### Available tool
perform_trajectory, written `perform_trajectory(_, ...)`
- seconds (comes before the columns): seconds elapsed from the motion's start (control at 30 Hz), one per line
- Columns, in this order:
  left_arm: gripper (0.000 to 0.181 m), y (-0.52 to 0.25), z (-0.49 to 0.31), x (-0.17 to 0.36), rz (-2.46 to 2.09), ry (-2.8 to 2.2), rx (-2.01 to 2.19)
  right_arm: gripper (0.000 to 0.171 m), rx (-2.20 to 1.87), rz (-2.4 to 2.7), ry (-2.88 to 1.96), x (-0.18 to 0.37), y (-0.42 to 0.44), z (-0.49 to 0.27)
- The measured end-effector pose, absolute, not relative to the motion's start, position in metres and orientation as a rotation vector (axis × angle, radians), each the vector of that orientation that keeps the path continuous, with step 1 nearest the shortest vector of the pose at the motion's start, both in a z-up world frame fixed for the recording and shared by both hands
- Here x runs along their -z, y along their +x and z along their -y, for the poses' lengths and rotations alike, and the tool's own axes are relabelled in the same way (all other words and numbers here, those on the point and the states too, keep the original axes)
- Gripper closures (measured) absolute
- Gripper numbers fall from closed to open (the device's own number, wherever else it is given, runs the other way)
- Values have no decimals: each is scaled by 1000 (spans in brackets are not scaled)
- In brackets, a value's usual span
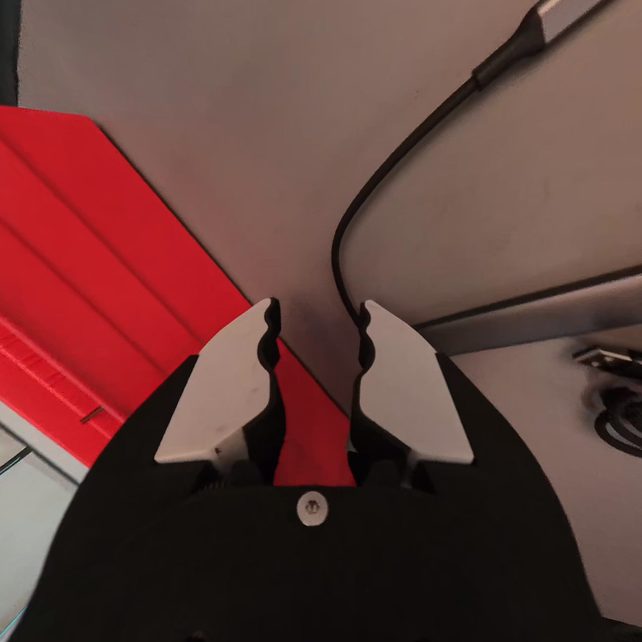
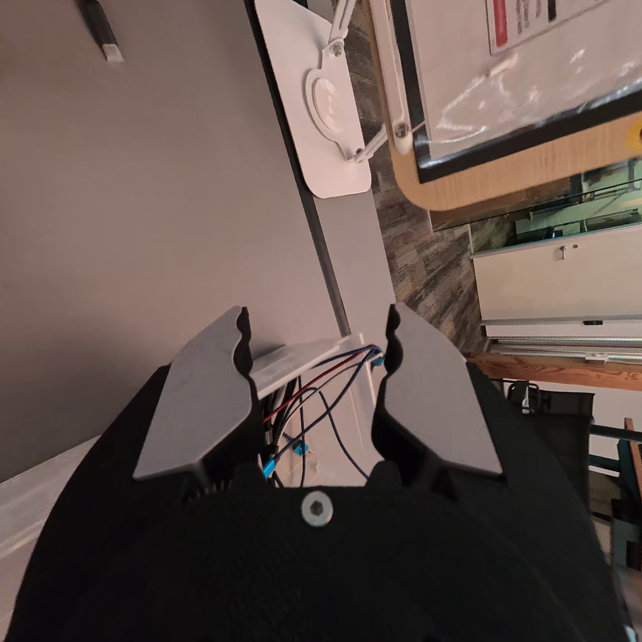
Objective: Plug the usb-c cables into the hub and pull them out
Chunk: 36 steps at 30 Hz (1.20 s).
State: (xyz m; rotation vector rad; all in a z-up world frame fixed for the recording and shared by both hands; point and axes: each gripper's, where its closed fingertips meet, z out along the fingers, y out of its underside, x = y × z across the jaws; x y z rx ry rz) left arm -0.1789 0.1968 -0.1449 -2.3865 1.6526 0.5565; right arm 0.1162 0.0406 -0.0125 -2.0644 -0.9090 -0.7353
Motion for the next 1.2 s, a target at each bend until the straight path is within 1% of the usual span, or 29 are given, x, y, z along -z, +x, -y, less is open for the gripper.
perform_trajectory(0.03, 139, -178, -194, 140, -1652, -2375, -511, 95, 741, 921, -2052, 11, 111, -43)
perform_trajectory(0.07, 137, -176, -190, 135, -1651, -2365, -442, 95, 732, 932, -2036, 10, 104, -45)
perform_trajectory(0.13, 140, -158, -166, 123, -1700, -2353, -133, 97, 629, 950, -1972, 3, 75, -52)
perform_trajectory(0.23, 144, -138, -128, 89, -1773, -2319, 310, 110, 182, 901, -1858, -17, -3, -56)
perform_trajectory(0.33, 143, -127, -120, 48, -1720, -2185, 555, 122, -336, 804, -1888, -21, -73, -52)
perform_trajectory(0.4, 143, -125, -125, 21, -1643, -2082, 644, 131, -525, 735, -1976, -3, -100, -57)
perform_trajectory(0.53, 143, -126, -140, -39, -1446, -1861, 752, 139, -614, 620, -2232, 65, -123, -72)
perform_trajectory(0.6, 136, -131, -142, -63, -1371, -1770, 795, 145, -687, 557, -2324, 89, -128, -74)
perform_trajectory(0.67, 132, -135, -138, -77, -1363, -1707, 839, 147, -806, 488, -2377, 101, -134, -72)
perform_trajectory(0.73, 127, -136, -131, -83, -1392, -1651, 882, 150, -861, 445, -2410, 109, -135, -71)
perform_trajectory(0.8, 119, -134, -125, -82, -1439, -1610, 909, 150, -819, 445, -2434, 116, -134, -72)
perform_trajectory(0.87, 116, -129, -123, -76, -1473, -1613, 919, 150, -773, 459, -2459, 123, -133, -72)
perform_trajectory(1.0, 117, -122, -127, -56, -1537, -1643, 849, 148, -728, 460, -2498, 133, -131, -72)
perform_trajectory(1.1, 120, -120, -129, -44, -1588, -1652, 761, 154, -742, 458, -2486, 135, -132, -74)
perform_trajectory(1.2, 129, -119, -131, -32, -1637, -1637, 683, 159, -858, 450, -2455, 127, -137, -71)
